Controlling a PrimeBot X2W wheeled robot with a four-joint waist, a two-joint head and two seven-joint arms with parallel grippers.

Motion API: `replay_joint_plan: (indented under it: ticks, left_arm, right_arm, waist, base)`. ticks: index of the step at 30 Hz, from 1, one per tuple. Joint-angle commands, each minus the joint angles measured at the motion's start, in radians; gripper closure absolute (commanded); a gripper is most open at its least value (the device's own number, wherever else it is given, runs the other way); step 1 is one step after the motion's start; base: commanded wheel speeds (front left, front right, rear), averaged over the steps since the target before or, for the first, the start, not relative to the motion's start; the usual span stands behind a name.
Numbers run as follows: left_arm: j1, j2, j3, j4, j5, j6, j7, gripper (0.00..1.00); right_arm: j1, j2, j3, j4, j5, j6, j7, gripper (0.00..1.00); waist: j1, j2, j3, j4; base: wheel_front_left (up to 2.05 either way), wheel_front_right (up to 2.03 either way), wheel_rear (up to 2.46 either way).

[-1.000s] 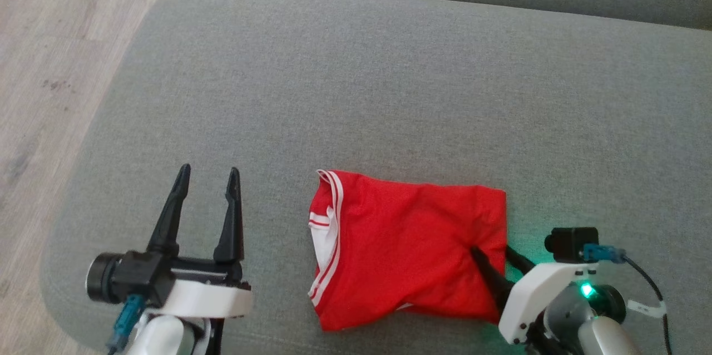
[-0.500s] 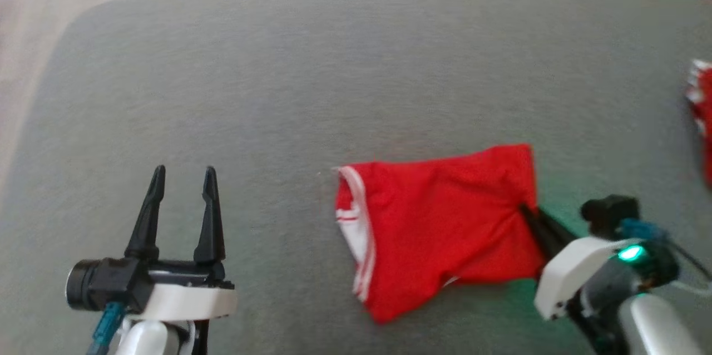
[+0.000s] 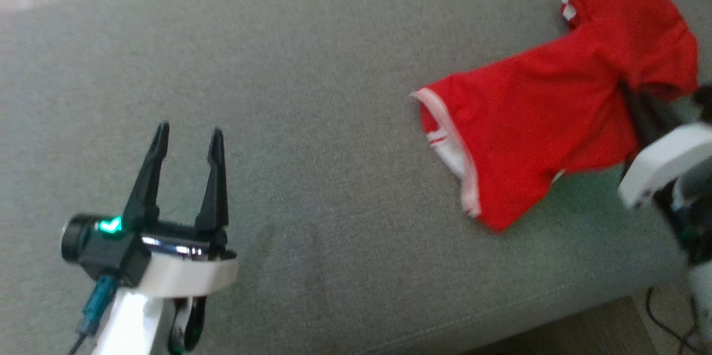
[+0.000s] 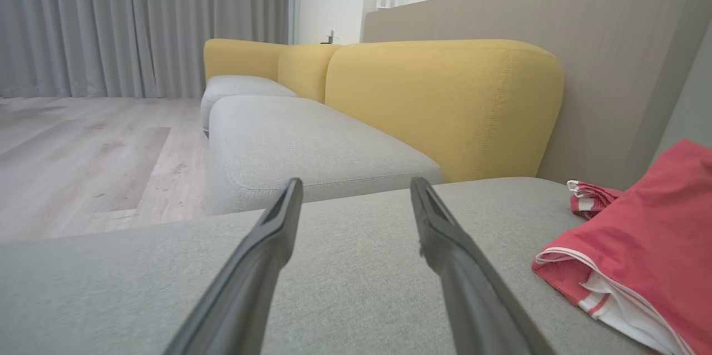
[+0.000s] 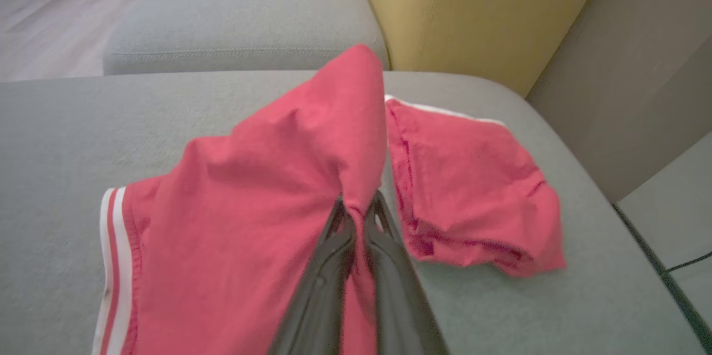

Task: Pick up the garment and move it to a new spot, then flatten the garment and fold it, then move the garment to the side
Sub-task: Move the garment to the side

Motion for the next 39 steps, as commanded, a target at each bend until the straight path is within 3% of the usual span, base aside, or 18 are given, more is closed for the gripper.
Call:
replay_joint_plan:
  ticks: [1,9,15,16,17,18,25,30,39]
  left_arm:
    - [-0.044,0.02,0.027,-0.036,0.009,-0.003,-0.004,0.0]
    - [-0.129,0.052,0.006,-0.052,0.027,-0.038,0.008,0.0]
    - [-0.178,0.056,-0.015,-0.061,0.037,-0.057,0.009,0.0]
    - [-0.185,0.056,-0.018,-0.062,0.038,-0.06,0.009,0.0]
    - [-0.191,0.056,-0.02,-0.063,0.039,-0.062,0.008,0.0]
    - [-0.196,0.056,-0.023,-0.063,0.04,-0.064,0.008,0.0]
    - [-0.222,0.049,-0.04,-0.051,0.04,-0.075,0.004,0.0]
    - [-0.217,0.037,-0.04,-0.025,0.032,-0.074,0.0,0.0]
    - [-0.134,0.02,-0.013,0.034,0.008,-0.043,-0.004,0.0]
  right_arm:
    - [-0.064,-0.034,0.002,-0.033,0.006,-0.001,-0.017,1.0]
    - [-0.271,-0.105,-0.144,0.092,-0.032,-0.001,-0.039,1.0]
    - [-0.302,-0.138,-0.334,0.135,-0.1,-0.001,-0.019,1.0]
    - [-0.3,-0.136,-0.36,0.14,-0.11,-0.001,-0.012,0.96]
    - [-0.295,-0.133,-0.385,0.147,-0.126,-0.001,0.0,0.44]
    - [-0.291,-0.129,-0.403,0.146,-0.145,-0.001,0.002,0.0]
    - [-0.272,-0.039,-0.523,0.107,-0.307,-0.001,-0.018,0.0]
    - [-0.215,0.059,-0.574,0.047,-0.35,-0.001,-0.042,0.0]
    - [-0.005,0.222,-0.392,-0.127,-0.274,-0.001,-0.21,0.0]
  waist:
    - [-0.0001,0.0,0.067,-0.027]
    - [-0.0001,0.0,0.181,-0.004]
    - [-0.0001,0.0,0.235,0.024]
    - [-0.0001,0.0,0.243,0.028]
    - [-0.0001,0.0,0.25,0.031]
    - [-0.0001,0.0,0.255,0.033]
    - [-0.0001,0.0,0.27,0.051]
    - [-0.0001,0.0,0.235,0.081]
    - [-0.0001,0.0,0.111,0.135]
  base:
    - [0.0,0.0,0.0]
    - [0.0,0.0,0.0]
    - [0.0,0.0,0.0]
    - [0.0,0.0,0.0]
    - [0.0,0.0,0.0]
    - [0.0,0.0,0.0]
    - [0.0,0.0,0.0]
    - [0.0,0.0,0.0]
    - [0.0,0.0,0.0]
